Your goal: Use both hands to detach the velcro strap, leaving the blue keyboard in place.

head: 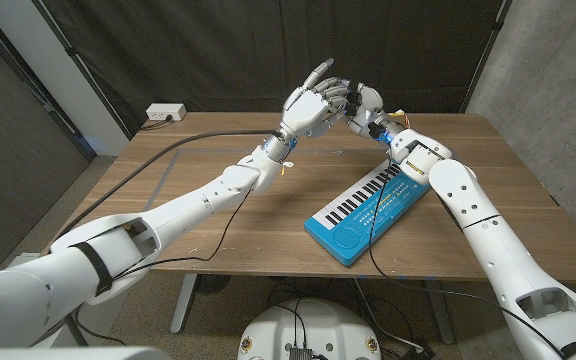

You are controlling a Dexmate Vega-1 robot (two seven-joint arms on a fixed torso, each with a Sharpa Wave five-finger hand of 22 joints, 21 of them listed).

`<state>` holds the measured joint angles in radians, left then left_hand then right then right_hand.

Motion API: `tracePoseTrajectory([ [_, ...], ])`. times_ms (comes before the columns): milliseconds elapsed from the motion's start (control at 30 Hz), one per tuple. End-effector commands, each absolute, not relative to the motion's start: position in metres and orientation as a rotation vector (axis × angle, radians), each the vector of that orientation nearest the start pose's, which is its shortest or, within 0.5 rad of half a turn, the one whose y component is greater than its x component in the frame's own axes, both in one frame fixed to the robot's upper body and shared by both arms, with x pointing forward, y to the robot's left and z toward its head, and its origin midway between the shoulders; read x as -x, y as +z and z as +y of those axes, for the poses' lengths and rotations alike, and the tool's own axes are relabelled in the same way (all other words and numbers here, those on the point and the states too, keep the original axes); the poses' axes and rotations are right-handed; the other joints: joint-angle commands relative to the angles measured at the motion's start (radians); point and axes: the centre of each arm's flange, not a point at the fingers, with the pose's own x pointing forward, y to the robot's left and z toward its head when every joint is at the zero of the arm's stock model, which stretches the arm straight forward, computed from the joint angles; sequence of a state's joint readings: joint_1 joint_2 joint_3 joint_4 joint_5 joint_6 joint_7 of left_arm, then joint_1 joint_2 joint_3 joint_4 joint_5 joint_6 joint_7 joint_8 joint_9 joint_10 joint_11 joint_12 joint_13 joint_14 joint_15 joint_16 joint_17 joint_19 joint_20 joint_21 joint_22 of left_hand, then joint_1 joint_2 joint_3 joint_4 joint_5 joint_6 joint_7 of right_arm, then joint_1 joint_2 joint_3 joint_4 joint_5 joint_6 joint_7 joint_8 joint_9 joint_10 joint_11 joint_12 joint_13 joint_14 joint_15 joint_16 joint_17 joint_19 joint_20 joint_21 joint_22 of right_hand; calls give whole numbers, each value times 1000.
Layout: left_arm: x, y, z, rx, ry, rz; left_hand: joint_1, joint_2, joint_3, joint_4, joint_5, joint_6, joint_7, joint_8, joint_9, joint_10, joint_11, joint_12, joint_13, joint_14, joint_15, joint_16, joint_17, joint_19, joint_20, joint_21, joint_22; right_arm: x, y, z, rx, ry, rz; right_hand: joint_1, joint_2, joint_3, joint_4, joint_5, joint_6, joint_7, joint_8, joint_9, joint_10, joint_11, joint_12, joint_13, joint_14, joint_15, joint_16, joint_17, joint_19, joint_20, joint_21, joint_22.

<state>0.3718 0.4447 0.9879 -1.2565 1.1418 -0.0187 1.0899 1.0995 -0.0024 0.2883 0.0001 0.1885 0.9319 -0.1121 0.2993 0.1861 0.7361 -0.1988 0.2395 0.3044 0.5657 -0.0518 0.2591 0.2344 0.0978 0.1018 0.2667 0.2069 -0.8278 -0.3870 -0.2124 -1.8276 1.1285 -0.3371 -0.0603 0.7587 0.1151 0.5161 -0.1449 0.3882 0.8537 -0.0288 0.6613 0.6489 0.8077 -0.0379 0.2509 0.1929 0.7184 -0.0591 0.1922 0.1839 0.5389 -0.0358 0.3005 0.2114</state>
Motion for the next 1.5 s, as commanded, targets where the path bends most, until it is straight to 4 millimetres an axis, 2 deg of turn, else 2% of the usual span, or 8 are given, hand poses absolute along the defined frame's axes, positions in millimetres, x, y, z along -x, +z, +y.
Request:
tracePoseTrajectory([
  [33,-570,80,61,-1340,497,-1836,-8,-1,-6,-1,-3,-5,-2,-5,0,-2,2,-1,1,0,-5,-4,2,-5,5,0,5,-573,94,-172,-493,634,-398,-6,2,0,-6,7,8,1,-5,3,7,-2,0,5,3,0,2,2,-1,-2,8,5],
  [500,-569,78,54,-1282,483,-1843,-14,5,-4,2,0,17,-3,-2,1,16,5,1,3,9,-1,-1,5,-1,18,3,5,-570,92,-172,-498,644,-401,-7,3,0,-7,8,10,3,-7,4,10,-1,0,6,4,-5,3,3,-1,-1,8,5],
  [900,-571,76,54,-1246,463,-1828,23,41,27,-12,8,76,3,14,2,52,11,8,6,32,-2,5,7,15,34,12,6,-569,90,-171,-514,664,-411,-7,1,0,-9,9,13,2,-7,4,11,-3,-1,6,3,-5,3,3,-2,-2,8,5],
  [967,-571,75,54,-1235,461,-1822,38,67,44,-16,10,129,32,33,5,65,7,9,8,44,-6,7,6,25,42,17,6,-569,90,-170,-516,664,-410,-8,1,0,-9,9,14,1,-8,3,11,-3,-1,6,3,-5,3,3,-2,-2,8,5],
  [1100,-571,76,54,-1248,439,-1798,69,95,71,-32,19,145,146,58,34,50,16,-1,19,47,-13,-1,2,24,52,18,5,-570,89,-169,-522,664,-409,-8,2,0,-9,9,14,1,-8,3,11,-3,-1,6,2,-3,2,3,-3,-3,8,5],
  [1133,-570,76,55,-1256,432,-1791,72,102,76,-32,21,135,158,63,45,40,16,-4,23,42,-26,-4,1,16,51,15,4,-570,89,-169,-525,667,-410,-8,2,0,-8,9,13,1,-9,3,11,-3,-1,6,2,-3,3,3,-3,-3,8,5],
  [1333,-568,77,56,-1276,412,-1789,69,133,90,-22,27,82,192,82,97,23,34,-7,41,32,-45,-14,-1,6,54,11,1,-571,90,-167,-529,669,-412,-8,2,-1,-9,9,12,1,-9,6,11,-5,-2,7,2,-6,3,4,-4,-4,8,5],
  [1500,-567,77,57,-1275,410,-1790,62,139,92,-16,27,73,193,101,126,31,43,-2,52,38,-51,-14,-4,7,51,11,0,-571,89,-167,-531,668,-412,-9,2,-1,-8,10,11,1,-9,7,13,-4,-1,7,0,-7,2,4,-4,-5,8,5],
])
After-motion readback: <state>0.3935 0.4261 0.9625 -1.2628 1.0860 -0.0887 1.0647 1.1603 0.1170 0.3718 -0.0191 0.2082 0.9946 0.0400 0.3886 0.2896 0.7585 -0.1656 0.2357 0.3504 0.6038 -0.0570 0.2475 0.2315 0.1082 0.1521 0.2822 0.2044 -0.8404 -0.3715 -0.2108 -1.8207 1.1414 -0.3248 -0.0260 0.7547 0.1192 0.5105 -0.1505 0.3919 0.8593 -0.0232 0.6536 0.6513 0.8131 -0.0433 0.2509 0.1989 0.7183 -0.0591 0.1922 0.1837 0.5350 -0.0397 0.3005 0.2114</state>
